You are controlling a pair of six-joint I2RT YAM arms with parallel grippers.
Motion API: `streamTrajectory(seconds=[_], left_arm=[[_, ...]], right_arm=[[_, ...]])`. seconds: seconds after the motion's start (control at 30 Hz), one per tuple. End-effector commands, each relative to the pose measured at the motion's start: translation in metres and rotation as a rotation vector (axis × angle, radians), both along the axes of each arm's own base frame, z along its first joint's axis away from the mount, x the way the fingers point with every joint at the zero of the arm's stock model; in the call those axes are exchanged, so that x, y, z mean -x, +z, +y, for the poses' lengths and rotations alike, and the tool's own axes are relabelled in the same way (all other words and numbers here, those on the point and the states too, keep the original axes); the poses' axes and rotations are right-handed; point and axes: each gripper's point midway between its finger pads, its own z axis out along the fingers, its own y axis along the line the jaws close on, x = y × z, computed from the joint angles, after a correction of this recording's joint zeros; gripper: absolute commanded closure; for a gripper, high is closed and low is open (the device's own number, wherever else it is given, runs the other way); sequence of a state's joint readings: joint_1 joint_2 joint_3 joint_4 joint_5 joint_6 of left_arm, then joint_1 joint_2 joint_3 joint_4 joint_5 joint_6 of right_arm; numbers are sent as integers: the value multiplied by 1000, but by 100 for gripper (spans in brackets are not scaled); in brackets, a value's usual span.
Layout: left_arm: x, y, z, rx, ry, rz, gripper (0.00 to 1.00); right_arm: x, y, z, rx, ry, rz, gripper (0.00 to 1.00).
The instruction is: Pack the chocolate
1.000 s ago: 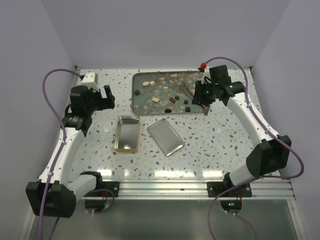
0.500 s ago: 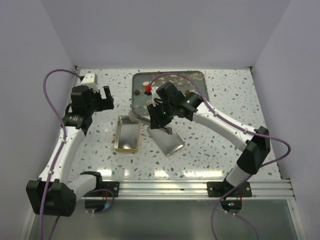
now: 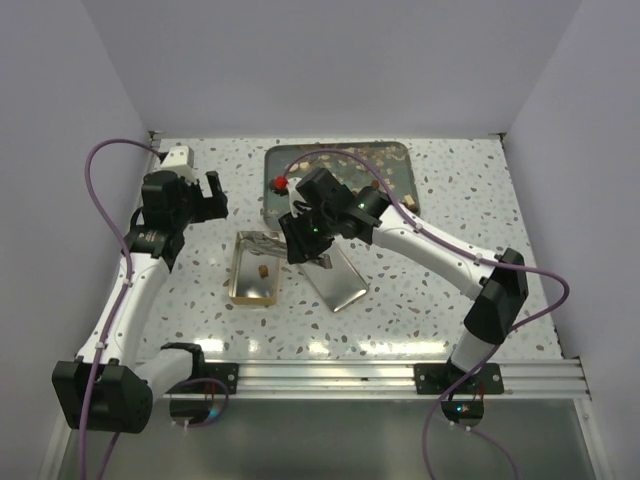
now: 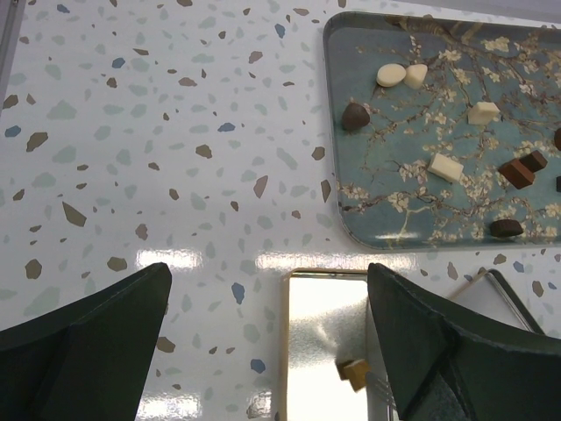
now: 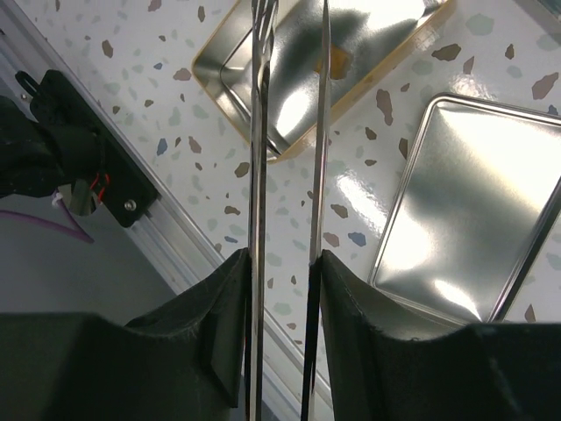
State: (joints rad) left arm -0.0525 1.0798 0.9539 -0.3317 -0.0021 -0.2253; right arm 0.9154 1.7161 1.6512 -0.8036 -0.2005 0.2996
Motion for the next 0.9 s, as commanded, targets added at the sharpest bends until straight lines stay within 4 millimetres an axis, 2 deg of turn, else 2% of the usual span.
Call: streamTrajectory(seconds=[0.0,0.23,0.37,0.47,0.63,0.77,0.87], left_arm=[[1,18,3,8,14,-43,0],[0,18,3,11,15,-46,0],[-1,18,3,15,17,-49,0],[-2,18,-1,22,-2,-47,0],[-3,17,-1,21,-6,-45,0],[-5,15,-3,24,-14,-41,0],[-5,16,-3,26,-14,-44,0]], right_arm=[[-8,19,9,-50,-10,-30,60],[-13,25,7,-66,-52,-60,62],[-31,23,-9,-36,-130,-101,61],[-49,27,-27,-43,-198,-113,62],[-82,33,-74,-28,-317,-152,62],[-96,18,-101,28,-367,-151,61],[-104,5,-107,46,-373,-148,60]])
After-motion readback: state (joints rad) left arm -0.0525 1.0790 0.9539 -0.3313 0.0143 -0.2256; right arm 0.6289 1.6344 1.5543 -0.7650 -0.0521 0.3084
